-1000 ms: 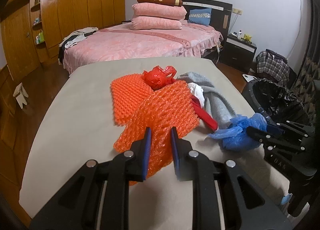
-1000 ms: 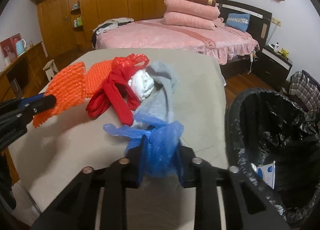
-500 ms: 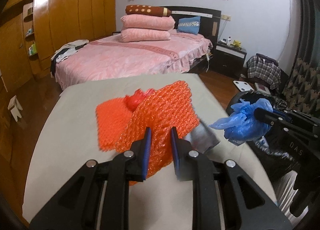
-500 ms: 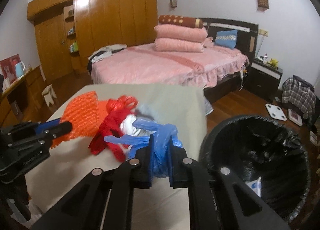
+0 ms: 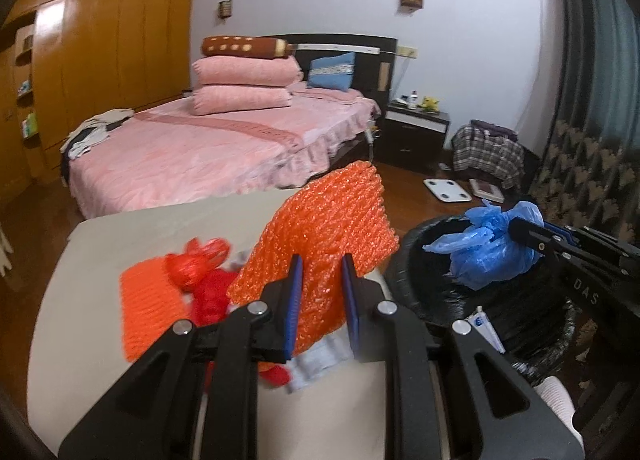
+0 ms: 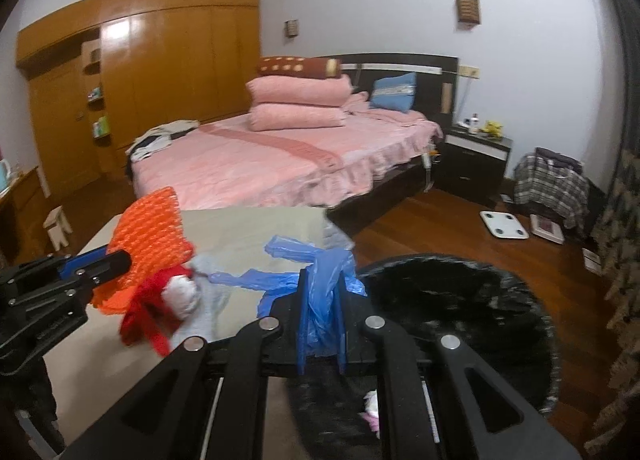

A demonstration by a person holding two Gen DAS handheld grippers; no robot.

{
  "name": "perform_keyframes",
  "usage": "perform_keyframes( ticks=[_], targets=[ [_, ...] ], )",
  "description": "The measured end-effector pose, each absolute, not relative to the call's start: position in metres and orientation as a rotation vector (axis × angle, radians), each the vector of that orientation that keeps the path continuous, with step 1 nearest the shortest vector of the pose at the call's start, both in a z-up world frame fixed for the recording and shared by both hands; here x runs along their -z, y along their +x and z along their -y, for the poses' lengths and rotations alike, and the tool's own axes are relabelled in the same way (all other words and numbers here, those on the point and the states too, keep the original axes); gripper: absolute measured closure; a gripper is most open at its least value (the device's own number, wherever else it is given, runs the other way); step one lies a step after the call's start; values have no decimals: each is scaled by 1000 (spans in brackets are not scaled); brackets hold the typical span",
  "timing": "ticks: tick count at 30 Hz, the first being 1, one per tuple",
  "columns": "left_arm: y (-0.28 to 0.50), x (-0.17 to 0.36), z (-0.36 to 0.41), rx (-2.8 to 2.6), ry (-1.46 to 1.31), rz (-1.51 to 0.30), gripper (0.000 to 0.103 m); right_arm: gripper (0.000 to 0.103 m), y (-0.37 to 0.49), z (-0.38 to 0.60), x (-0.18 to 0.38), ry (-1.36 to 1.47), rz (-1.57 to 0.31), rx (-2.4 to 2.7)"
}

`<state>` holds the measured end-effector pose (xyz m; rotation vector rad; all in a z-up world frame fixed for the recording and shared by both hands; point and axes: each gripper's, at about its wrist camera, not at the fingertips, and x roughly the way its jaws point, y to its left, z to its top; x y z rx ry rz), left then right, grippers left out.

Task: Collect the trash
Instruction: 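Carry the blue plastic bag over the bin with the right gripper, then open the right gripper to drop the blue bag while the left drops the orange foam net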

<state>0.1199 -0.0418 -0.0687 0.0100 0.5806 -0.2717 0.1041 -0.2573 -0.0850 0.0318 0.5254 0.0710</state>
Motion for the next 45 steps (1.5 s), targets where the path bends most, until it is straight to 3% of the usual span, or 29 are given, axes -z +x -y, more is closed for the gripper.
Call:
perform_keyframes(
  ticks=[27,30,33,39,41,43,45],
  targets=[
    [169,112,206,599,69,-633,84,92,107,393,113,72,-599,212],
    [173,117,215,626,69,-646,76,91,109,400,119,73,-615,227],
    [177,120,219,652,55,-669,62,86,111,406,124,78,-633,237],
    [177,120,209,648,29,-669,41,51,108,413,131,88,-642,260],
    [176,118,202,634,34,-663,33,28,106,412,130,85,-635,266],
    [173,114,191,605,38,-644,23,12,102,410,127,88,-617,271],
    [171,108,180,580,34,-633,17,6,100,404,124,83,-601,269]
  ],
)
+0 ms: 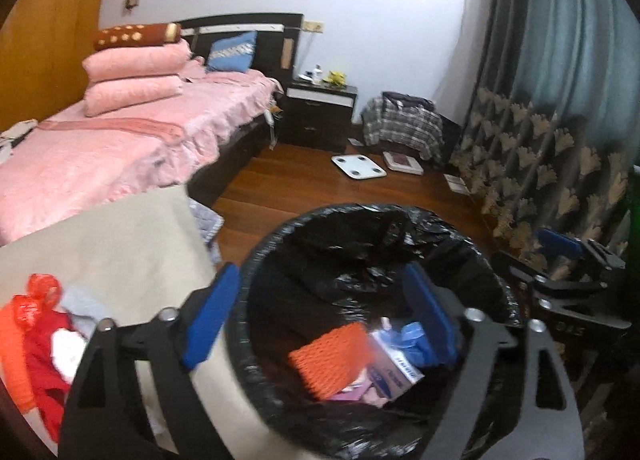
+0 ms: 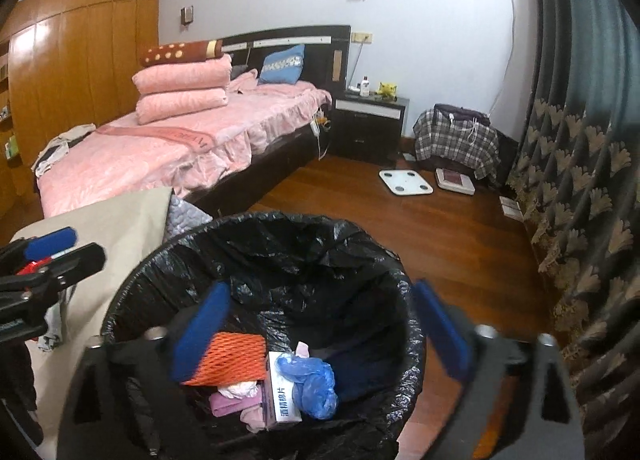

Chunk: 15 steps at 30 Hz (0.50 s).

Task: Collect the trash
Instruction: 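Open the right gripper to drop the blue bag while the left drops the orange foam net, then grasp the red cloth with the left gripper while the right grasps the grey sock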

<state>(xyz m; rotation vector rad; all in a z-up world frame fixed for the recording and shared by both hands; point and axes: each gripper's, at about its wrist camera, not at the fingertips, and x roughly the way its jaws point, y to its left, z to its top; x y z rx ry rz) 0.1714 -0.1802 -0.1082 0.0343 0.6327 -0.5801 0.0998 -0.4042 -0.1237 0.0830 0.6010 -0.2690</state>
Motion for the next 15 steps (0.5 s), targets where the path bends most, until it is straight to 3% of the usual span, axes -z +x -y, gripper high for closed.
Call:
perform_keyframes(
  ticks=[15],
  targets=[
    [153,83,70,337,5,-597,12,6,110,327,107,50,-571,108]
  ],
)
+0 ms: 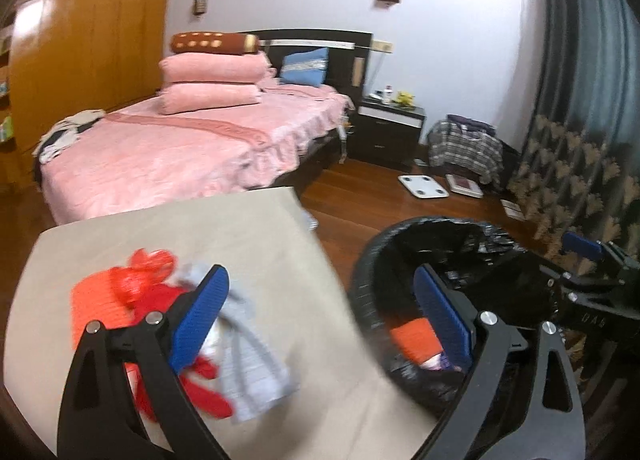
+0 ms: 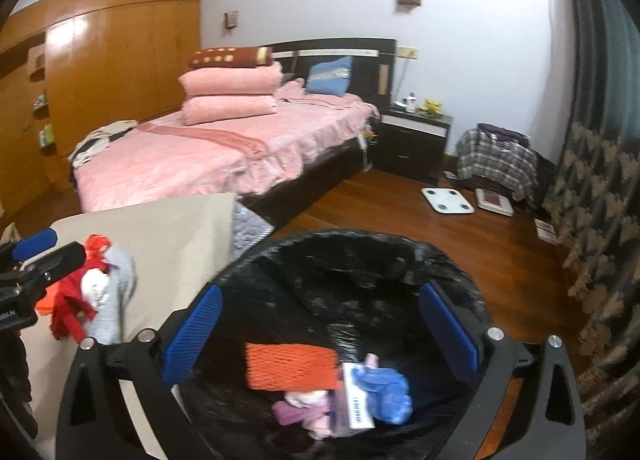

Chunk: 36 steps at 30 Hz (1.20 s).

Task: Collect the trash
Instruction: 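Grasp the red cloth with the left gripper while the right grasps the grey sock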

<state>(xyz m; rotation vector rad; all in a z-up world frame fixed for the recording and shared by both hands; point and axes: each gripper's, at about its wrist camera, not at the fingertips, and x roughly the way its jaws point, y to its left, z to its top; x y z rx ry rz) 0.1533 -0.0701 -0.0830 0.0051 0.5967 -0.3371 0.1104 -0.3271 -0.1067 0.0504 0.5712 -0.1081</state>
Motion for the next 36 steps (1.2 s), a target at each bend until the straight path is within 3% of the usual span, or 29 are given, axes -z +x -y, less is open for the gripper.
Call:
perform_keyframes(
  ticks=[22,32,36],
  targets=[
    [158,107,-73,32,-46,-638,13,6,165,186,116,14,-571,-192],
    [178,140,-72,61,-44,-698,24,9,201,159,134,-5,-608,-243],
    [192,157,-66,92,-58,-736,38,11,207,158,140,-11,-620,-246]
  ],
)
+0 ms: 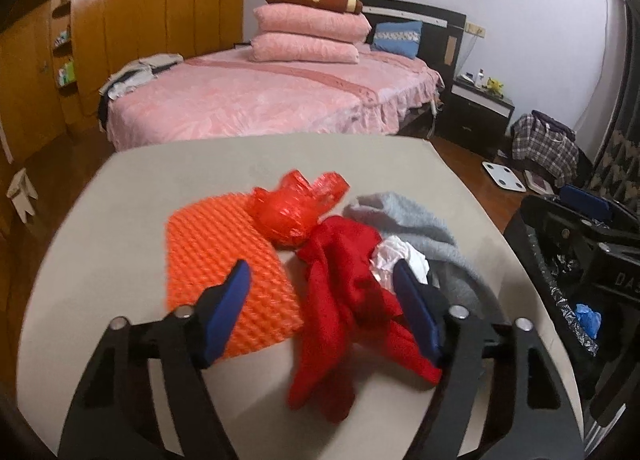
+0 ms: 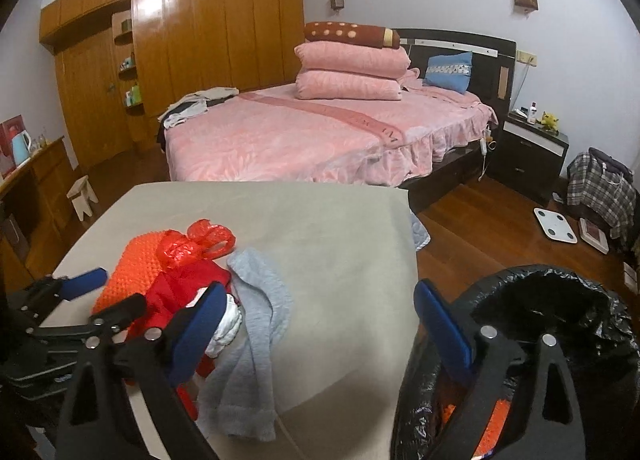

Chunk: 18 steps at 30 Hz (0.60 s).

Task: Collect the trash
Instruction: 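Grasp the red cloth with the left gripper while the right grasps the grey sock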

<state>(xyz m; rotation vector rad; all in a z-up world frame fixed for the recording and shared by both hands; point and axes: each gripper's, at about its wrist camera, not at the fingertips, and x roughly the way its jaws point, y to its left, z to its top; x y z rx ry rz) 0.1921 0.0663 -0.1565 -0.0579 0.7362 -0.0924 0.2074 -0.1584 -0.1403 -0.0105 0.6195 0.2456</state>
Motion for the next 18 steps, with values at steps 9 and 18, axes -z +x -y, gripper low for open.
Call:
perform_keyframes(
  ticks=[9,18],
  targets=[
    [205,177,-62,197,-110,-785,90,15,217,155,151,-19,-649,-258],
    [186,151,-87,126,-146,-711,92,19,219,137,159,-22,-664,-292]
  ],
)
